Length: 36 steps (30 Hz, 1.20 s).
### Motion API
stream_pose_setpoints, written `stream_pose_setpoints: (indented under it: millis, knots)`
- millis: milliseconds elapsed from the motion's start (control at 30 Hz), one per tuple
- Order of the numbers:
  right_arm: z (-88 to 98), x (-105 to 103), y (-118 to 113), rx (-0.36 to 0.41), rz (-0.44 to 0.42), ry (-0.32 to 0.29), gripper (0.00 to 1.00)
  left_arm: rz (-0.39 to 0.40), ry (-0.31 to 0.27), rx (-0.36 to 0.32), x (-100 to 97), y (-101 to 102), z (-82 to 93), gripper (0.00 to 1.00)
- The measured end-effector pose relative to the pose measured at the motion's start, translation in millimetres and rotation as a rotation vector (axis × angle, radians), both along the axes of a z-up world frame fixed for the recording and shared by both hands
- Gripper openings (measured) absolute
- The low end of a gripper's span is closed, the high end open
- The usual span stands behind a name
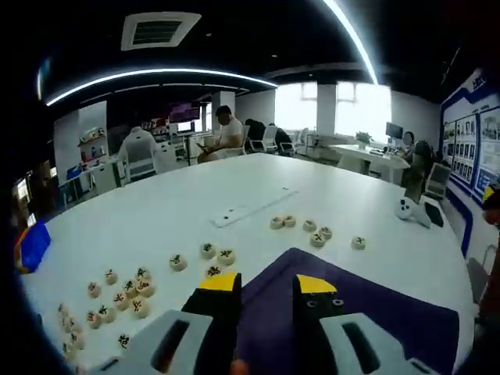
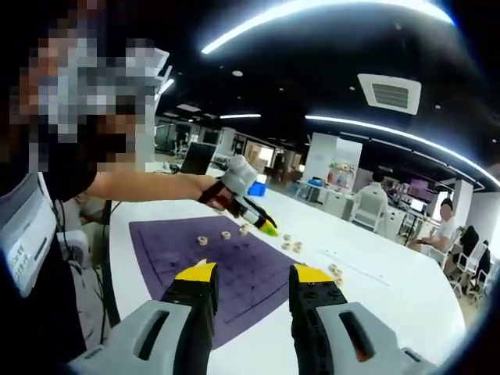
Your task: Pick up the chess pieces one by one and place each piece onto its starting position on the chessboard, setting the pieces on their correct points until all the chess pieces are arranged in the starting layout
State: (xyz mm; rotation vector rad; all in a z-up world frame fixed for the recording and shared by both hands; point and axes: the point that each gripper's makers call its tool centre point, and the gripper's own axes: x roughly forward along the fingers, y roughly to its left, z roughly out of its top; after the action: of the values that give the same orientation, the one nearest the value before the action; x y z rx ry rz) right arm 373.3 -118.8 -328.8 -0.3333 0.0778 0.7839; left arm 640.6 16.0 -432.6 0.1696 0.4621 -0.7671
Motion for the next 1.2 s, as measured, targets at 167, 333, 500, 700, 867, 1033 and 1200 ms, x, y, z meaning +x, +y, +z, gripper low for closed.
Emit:
stream_pose_setpoints:
  millis: [167, 333, 500, 700, 867, 1033, 1200]
  knots:
    - [-6.5, 0, 6, -0.003, 0.009, 0.008, 0.37, 0.040, -0.008, 0.069, 33.9, -12, -26.0, 0.28]
    - [-10.2, 0, 9, -0.004, 0.015, 0.014, 0.37, 0.112, 0.020, 0.113, 65.3, -16, -47.2, 0.29]
    - [-8.0, -4, 9, -0.004, 0.017, 0.004, 0.37, 0.181, 0.064, 0.142, 82.3, -13, -60.0, 0.29]
    - [-5.3, -4, 7, 0.000, 0.015, -0.003, 0.37, 0.197, 0.072, 0.133, 90.3, -20, -63.3, 0.29]
    - [-5.3, -4, 7, 0.001, 0.018, -0.003, 0.37, 0.215, 0.055, 0.150, 93.3, -15, -63.1, 0.20]
    - [-5.8, -4, 7, 0.003, 0.020, -0.002, 0.37, 0.224, 0.040, 0.135, 90.0, -6, -59.0, 0.20]
    - [-8.6, -1, 10, -0.002, 0.024, 0.008, 0.37, 0.207, 0.009, 0.112, 80.9, 3, -38.0, 0.20]
